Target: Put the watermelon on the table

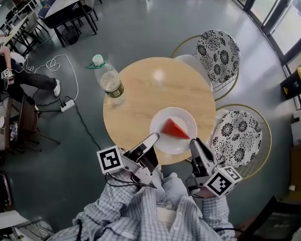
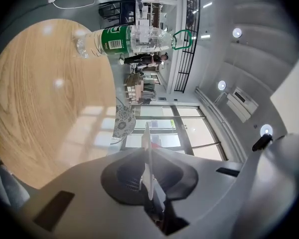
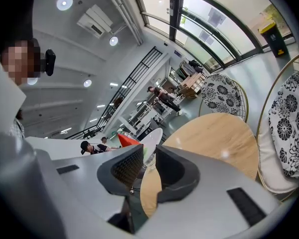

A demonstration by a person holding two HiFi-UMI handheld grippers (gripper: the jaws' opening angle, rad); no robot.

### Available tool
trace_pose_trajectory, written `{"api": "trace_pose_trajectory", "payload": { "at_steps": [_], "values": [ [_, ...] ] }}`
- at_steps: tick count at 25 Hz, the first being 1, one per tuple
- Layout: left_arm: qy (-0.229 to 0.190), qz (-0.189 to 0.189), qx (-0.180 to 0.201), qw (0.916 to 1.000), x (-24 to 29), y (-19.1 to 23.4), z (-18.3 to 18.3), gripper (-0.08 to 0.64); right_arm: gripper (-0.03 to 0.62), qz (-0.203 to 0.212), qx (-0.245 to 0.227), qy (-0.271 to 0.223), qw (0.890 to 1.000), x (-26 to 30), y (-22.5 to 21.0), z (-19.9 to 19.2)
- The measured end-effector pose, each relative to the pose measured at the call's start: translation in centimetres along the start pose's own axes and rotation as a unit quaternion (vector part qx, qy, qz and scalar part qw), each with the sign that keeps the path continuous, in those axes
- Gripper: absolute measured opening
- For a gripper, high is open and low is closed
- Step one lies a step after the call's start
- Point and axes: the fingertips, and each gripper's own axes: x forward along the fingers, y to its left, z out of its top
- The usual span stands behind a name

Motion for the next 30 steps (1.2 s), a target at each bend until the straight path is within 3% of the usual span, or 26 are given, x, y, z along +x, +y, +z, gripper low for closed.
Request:
{"api": "trace_pose_trajectory", "payload": {
  "at_steps": [9, 18, 30],
  "values": [
    [0.035, 0.006, -0.008, 0.9993, 3.1, 1.8, 0.6, 0.034, 0.083, -0.037, 0.006, -0.015, 0.999, 0.6, -2.6, 1.0],
    [0.036, 0.018, -0.027, 0.9988, 7.2, 4.1, 0.5, 0.033, 0.081, -0.049, 0.016, -0.007, 0.999, 1.5, -6.7, 3.0],
    [0.056, 0.041, -0.022, 0.9973, 13.7, 7.9, 0.0, 0.032, 0.081, -0.075, 0.025, 0.010, 0.997, 2.5, -13.8, 5.3]
  ]
}}
